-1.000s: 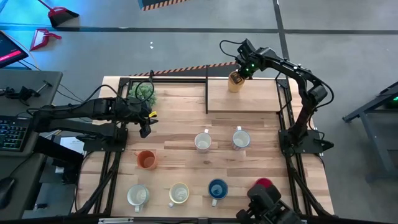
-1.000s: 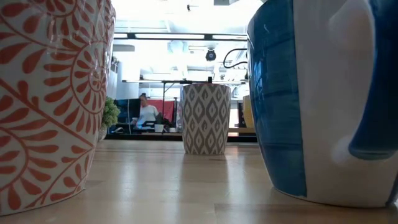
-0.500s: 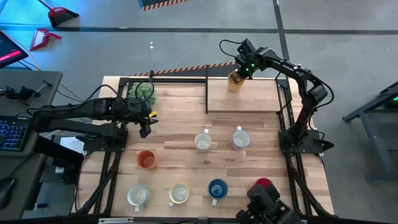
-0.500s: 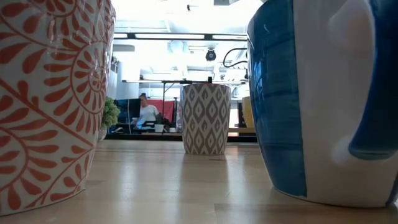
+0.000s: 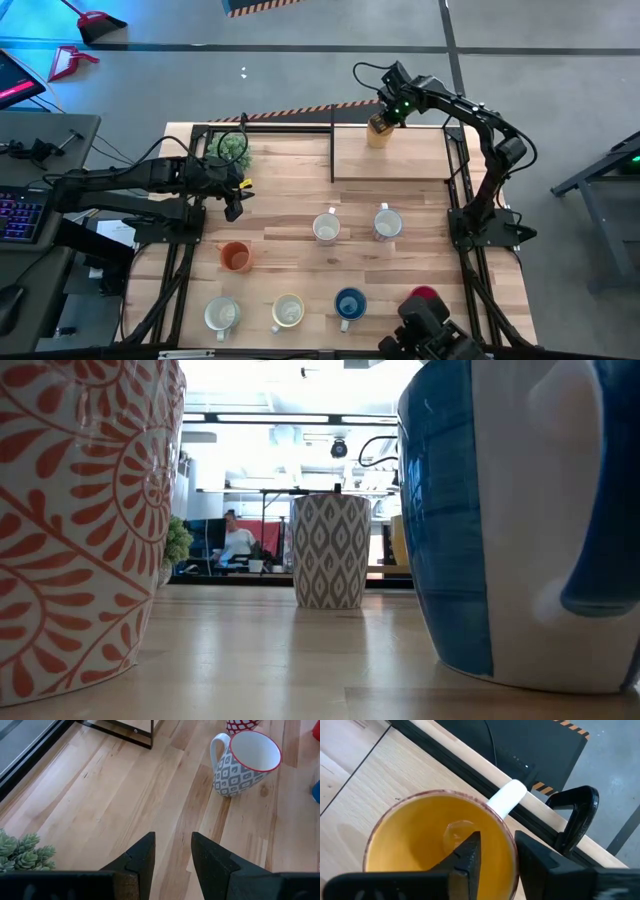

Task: Place coffee mugs
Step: Put the yellow mug on the shelf, then put the gray patterned mug on the shelf

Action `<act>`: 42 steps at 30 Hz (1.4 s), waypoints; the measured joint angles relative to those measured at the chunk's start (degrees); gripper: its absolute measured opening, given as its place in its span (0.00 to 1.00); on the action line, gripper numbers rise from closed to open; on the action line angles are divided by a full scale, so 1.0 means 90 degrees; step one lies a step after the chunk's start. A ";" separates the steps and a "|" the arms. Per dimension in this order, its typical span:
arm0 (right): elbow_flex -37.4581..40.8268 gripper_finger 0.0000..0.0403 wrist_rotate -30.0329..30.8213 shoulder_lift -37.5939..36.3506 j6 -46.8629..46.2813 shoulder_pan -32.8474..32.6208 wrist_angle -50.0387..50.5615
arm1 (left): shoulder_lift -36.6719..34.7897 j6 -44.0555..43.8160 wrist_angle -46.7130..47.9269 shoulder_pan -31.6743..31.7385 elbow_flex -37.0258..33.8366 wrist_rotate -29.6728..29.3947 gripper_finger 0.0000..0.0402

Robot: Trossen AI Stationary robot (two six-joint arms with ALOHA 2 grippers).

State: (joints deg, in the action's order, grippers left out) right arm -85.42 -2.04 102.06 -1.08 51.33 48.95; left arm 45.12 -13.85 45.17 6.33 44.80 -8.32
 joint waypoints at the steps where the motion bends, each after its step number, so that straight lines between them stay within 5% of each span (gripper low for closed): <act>1: -0.0014 0.23 0.0000 0.0000 0.0002 0.0000 0.0010 | 0.0000 0.0000 0.0000 0.0002 0.0000 0.0000 0.29; 13: -0.1240 0.23 -0.0005 0.0000 0.0096 0.0003 0.0751 | 0.0000 0.0000 0.0001 0.0001 0.0000 0.0000 0.29; 20: -0.1798 0.23 -0.1012 -0.0008 -0.0063 -0.0450 0.1476 | 0.0000 0.0000 0.0001 0.0002 0.0000 0.0000 0.29; 25: -0.1805 0.23 -0.1596 -0.0076 0.0211 -0.1320 0.2374 | 0.0000 0.0054 0.0002 0.0000 0.0000 -0.0026 0.29; 29: -0.1805 0.18 -0.0704 -0.0394 0.0389 -0.2082 0.2877 | 0.0000 0.0063 0.0006 0.0001 0.0000 -0.0092 0.29; 36: -0.1643 0.10 -0.0731 -0.1468 -0.0587 -0.3420 0.2909 | 0.0000 0.0058 0.0005 0.0002 0.0000 -0.0095 0.29; 42: -0.0730 0.12 0.0019 -0.2180 -0.2012 -0.4848 0.2783 | 0.0001 -0.0002 -0.0002 0.0001 0.0000 -0.0095 0.29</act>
State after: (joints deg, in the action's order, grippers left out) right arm -91.99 -1.87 82.44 -19.19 7.70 73.99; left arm 45.13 -13.87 45.15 6.34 44.80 -9.17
